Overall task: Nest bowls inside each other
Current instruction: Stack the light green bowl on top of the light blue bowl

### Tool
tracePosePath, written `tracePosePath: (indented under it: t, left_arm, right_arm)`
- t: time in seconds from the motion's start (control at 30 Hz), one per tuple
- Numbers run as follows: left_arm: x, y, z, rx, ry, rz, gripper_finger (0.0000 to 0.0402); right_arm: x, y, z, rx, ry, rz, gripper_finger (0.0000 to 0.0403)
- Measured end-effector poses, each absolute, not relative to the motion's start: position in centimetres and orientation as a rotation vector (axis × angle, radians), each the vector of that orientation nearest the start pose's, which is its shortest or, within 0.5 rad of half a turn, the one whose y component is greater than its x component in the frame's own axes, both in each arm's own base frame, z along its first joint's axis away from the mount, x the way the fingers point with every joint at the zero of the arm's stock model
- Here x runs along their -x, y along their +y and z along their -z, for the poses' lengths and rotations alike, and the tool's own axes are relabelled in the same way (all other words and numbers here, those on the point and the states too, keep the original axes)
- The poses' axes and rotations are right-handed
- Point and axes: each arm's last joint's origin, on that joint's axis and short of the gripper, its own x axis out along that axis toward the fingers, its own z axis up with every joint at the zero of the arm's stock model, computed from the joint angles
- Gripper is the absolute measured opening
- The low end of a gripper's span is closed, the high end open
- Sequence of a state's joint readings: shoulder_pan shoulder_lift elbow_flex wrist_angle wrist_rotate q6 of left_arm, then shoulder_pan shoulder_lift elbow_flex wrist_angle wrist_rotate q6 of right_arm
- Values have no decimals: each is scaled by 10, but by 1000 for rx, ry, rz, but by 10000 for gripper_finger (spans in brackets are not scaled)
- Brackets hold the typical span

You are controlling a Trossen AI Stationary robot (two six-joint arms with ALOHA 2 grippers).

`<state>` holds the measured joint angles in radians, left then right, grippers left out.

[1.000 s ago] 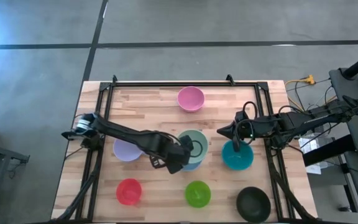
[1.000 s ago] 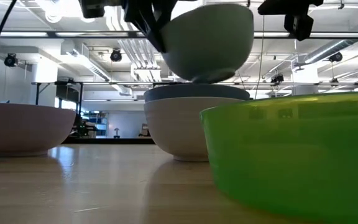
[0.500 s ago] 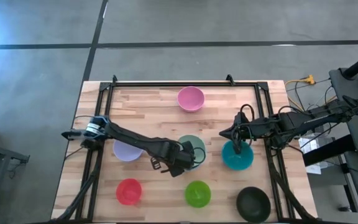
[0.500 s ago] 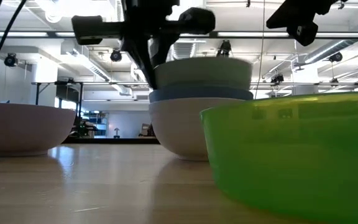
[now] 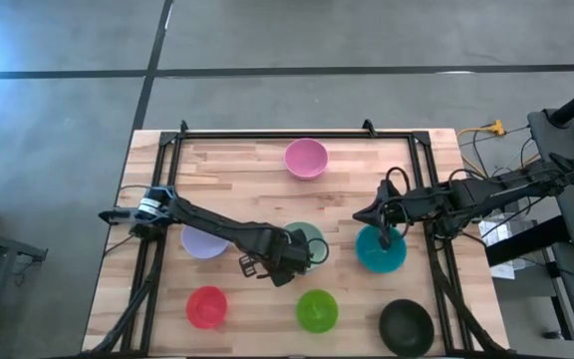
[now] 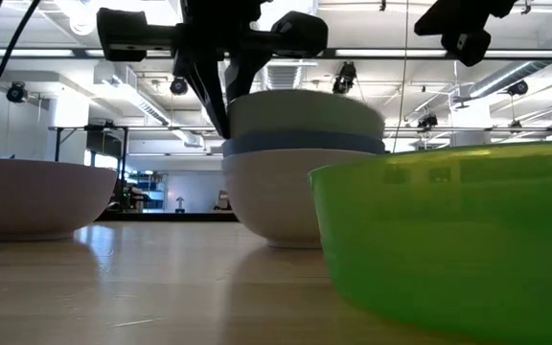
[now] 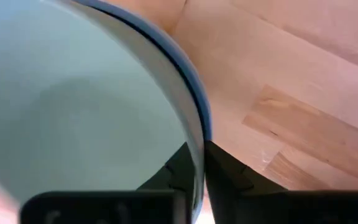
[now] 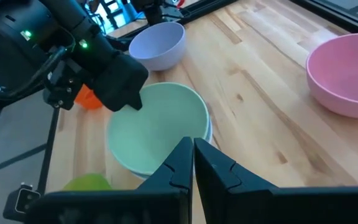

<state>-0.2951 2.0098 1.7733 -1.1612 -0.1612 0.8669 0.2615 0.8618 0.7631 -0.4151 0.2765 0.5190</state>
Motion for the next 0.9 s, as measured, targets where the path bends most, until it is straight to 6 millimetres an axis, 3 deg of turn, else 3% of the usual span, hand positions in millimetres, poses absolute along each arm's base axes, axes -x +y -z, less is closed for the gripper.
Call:
tracePosePath:
  t: [0.27, 0.53, 0.67, 0.9]
  left_arm:
    - [-384, -111, -252, -1032, 1251, 697, 108]
    - [-368, -109, -295, -946, 1110, 689, 155]
    - [-366, -108, -296, -909, 1112, 678, 130]
    - [-369, -102, -288, -903, 1139, 665, 21]
  right_arm:
    - [-172, 38, -297, -380, 454, 135, 9]
    - [-169, 37, -299, -386, 438, 130, 9]
    - [-169, 37, -299, -385, 437, 130, 9]
    - [-169, 37, -300, -386, 435, 129, 9]
